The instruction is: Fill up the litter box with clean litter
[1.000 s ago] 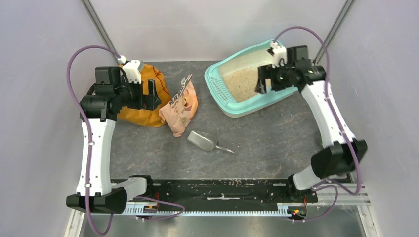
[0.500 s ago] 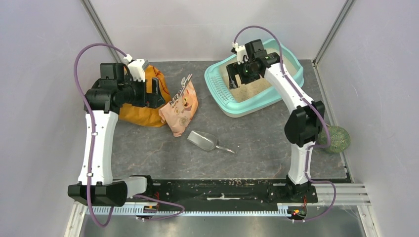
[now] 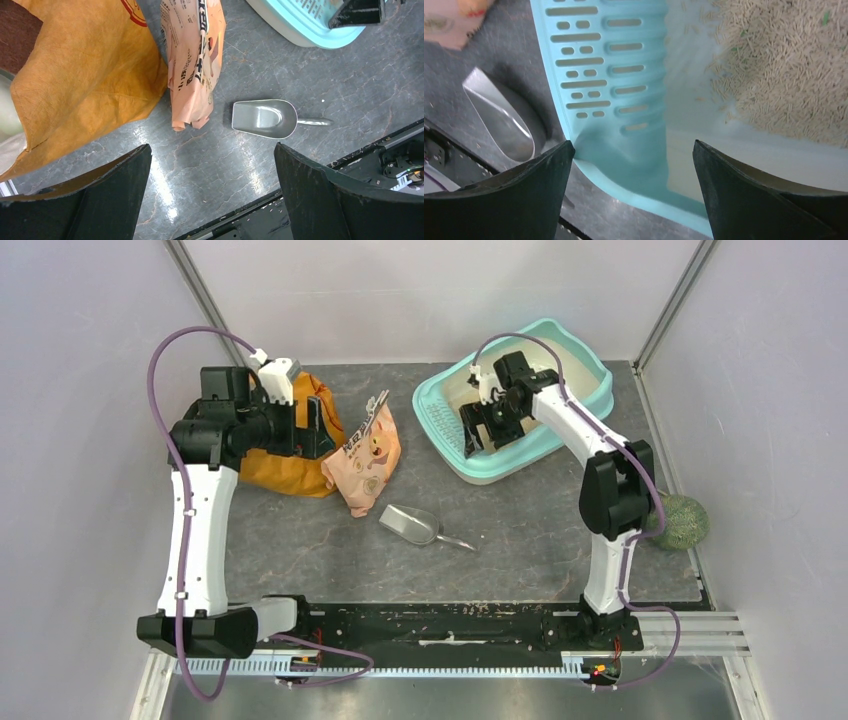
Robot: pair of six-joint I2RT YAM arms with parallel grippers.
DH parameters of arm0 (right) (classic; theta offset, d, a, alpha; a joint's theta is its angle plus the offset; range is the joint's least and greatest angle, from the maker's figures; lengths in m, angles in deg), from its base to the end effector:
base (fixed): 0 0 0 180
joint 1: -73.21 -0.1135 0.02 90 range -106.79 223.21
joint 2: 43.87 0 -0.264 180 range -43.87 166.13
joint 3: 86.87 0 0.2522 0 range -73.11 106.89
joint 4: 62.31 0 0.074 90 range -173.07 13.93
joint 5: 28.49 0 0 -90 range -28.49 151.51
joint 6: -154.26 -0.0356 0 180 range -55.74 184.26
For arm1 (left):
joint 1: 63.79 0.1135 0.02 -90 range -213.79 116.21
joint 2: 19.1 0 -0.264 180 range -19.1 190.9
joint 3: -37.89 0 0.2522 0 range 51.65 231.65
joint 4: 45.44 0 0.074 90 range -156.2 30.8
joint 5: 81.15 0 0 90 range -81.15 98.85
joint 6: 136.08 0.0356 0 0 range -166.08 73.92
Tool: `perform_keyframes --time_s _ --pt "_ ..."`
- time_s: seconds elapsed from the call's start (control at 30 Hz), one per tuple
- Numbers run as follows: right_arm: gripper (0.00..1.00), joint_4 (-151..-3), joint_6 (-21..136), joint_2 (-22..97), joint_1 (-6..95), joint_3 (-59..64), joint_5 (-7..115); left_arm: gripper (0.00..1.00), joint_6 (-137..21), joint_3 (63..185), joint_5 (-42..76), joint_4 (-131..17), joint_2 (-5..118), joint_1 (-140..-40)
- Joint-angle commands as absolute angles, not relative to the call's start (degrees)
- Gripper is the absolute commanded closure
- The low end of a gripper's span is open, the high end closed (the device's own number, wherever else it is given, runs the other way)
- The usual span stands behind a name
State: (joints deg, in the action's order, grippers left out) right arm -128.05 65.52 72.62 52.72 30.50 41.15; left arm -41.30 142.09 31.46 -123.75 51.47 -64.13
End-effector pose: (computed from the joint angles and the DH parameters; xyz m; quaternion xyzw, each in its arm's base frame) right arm 0.4037 0.1641 0.2565 -0.2190 0.9362 0.2059 0.1824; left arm 0.2181 -0.0150 0.4270 0.1159 0.9006 -0.1661 0.3845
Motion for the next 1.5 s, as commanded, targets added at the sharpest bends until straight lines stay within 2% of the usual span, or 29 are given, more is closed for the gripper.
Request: perform_keyframes --time_s 0.0,0.27,0.43,0.57,0.87,0.93,1.1,1.2,1.47 --pt "0.03 -134.62 71.49 64.38 54.51 24.7 39.52 0.01 -38.75 145.78 33.54 -124.78 50.93 -64.02" --pt "0.03 -146.8 90.38 56.51 66.08 18.11 39.75 0.01 -32.61 143.55 38.48 -125.31 52.02 -66.95" --pt "0.03 -152.66 102.88 56.72 73.74 15.14 46.67 0.01 -27.29 142.27 32.25 -121.82 54.34 -78.13" --pt "0.03 -155.1 106.09 56.74 76.9 17.59 48.14 0.01 -25.45 144.48 28.91 -118.32 59.63 -86.06" --pt "0.03 -157.44 96.3 59.9 76.16 30.44 36.04 0.01 -22.35 149.92 30.19 -108.88 74.94 -91.75" --pt "0.05 -155.68 91.17 60.43 75.07 31.68 32.9 0.01 -24.46 151.05 29.56 -107.96 75.42 -91.88" --pt "0.07 -149.37 80.46 61.27 68.85 31.61 30.71 0.02 -28.49 152.74 15.39 -109.58 73.82 -91.68" --pt "0.07 -146.35 78.02 61.81 64.38 29.82 31.48 0.11 -30.39 150.19 8.35 -111.77 71.54 -90.52" --pt "0.07 -143.22 76.63 63.04 58.74 30.14 32.96 0.15 -31.79 141.3 7.57 -112.03 68.02 -81.05"
